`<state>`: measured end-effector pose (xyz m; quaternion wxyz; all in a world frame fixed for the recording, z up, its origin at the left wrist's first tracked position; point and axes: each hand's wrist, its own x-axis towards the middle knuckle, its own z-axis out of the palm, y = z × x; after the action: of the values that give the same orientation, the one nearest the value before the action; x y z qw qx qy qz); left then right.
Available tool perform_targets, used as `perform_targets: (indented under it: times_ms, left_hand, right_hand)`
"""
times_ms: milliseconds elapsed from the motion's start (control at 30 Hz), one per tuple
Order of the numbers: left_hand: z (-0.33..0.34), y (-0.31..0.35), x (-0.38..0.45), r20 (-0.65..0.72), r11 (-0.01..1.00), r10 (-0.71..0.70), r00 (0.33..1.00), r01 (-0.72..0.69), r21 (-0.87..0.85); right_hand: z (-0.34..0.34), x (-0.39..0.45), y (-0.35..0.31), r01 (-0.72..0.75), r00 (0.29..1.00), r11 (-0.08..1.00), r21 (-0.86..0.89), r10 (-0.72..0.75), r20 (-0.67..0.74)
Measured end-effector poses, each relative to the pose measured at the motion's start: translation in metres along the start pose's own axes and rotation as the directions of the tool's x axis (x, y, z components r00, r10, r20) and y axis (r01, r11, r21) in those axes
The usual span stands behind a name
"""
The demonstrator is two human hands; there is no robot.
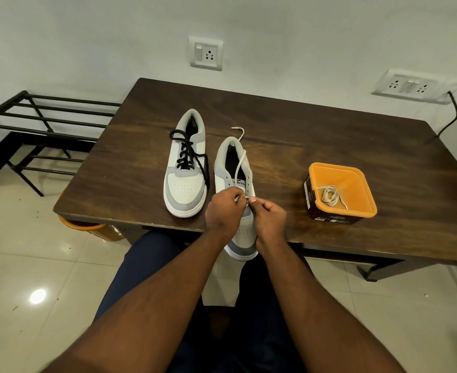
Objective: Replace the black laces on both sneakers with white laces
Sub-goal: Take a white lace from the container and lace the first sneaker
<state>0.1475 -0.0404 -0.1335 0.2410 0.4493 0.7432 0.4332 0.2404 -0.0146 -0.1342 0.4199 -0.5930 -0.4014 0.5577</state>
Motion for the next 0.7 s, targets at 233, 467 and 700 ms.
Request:
perform_targets:
  times_ms: [233, 467, 700]
  left_hand:
    - [-0.002, -0.001, 0.002, 0.053, 1.0, 0.005, 0.999, -0.004, -0.006]
    - [-0.001, -0.004, 0.008, 0.074, 1.0, 0.001, 0.997, -0.002, 0.01]
    - [-0.001, 0.003, 0.014, 0.116, 0.994, -0.101, 0.988, 0.094, 0.062]
  right_hand:
    - [0.001, 0.002, 0.003, -0.012, 1.0, 1.0, 0.015, 0.012, 0.004]
    - [-0.012, 0.006, -0.008, -0.095, 0.981, 0.993, 0.068, 0.081, 0.175]
    - [-0.016, 0.014, -0.023, -0.114, 0.952, 0.991, -0.075, 0.131, 0.278]
